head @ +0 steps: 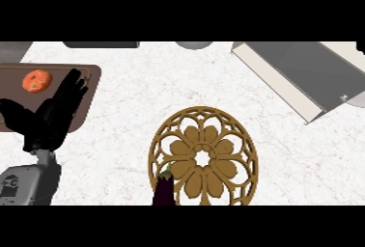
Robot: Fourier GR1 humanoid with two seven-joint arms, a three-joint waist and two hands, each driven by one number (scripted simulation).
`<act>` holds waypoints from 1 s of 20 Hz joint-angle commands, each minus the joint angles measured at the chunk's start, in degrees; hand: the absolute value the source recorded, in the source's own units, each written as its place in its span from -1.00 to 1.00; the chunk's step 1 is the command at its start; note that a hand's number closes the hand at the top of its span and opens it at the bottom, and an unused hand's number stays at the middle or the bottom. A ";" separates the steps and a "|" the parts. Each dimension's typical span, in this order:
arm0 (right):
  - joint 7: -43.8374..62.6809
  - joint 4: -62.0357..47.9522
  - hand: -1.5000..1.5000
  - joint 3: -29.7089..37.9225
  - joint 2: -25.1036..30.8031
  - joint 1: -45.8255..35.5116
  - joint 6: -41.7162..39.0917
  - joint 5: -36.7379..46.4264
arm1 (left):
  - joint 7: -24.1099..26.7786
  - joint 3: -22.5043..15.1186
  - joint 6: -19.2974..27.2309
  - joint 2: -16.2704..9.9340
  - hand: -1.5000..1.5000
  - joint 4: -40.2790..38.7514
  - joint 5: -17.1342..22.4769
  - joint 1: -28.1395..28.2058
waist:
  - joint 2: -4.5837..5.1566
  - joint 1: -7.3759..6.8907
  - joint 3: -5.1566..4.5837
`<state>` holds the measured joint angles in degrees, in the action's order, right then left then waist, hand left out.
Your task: Pick the tomato from the placemat and place it in the tiered shelf
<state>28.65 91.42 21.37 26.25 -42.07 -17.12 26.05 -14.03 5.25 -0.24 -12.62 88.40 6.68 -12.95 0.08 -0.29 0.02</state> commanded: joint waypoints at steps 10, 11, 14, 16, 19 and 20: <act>-12.64 -14.31 1.00 1.75 5.90 0.70 3.76 -1.98 | 1.89 2.42 -2.05 -0.25 0.00 -2.48 0.52 -0.91 | -0.04 0.02 -0.03; -14.44 -18.82 1.00 1.16 6.58 -1.88 4.78 -1.18 | -0.91 0.60 0.29 1.29 0.00 -1.08 -0.97 -2.63 | 0.01 -0.13 -0.02; -8.93 -21.31 1.00 4.46 6.53 -0.04 8.83 0.99 | -0.47 0.85 -0.66 0.83 0.00 -0.42 -0.37 -0.85 | 0.07 -0.48 -0.03; -14.83 -30.52 -1.00 3.41 8.46 -5.05 12.36 3.48 | -0.06 1.22 -0.45 0.40 0.00 -3.56 -1.08 -4.83 | 0.35 -0.73 -0.01; -20.73 -29.19 -1.00 4.64 5.38 -1.51 18.91 2.73 | 1.29 0.02 0.86 2.44 0.00 -4.85 -2.42 -4.51 | 0.22 -0.14 0.00; -23.69 -34.55 -1.00 7.04 9.21 -3.40 17.41 1.15 | 0.29 2.50 -1.31 -0.30 0.00 -3.24 -0.14 -3.75 | 0.24 -0.54 0.01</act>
<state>11.17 64.15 25.72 33.39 -44.10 -3.67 27.66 -13.83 6.64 -0.93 -11.95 85.76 6.09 -16.05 0.25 -0.68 0.01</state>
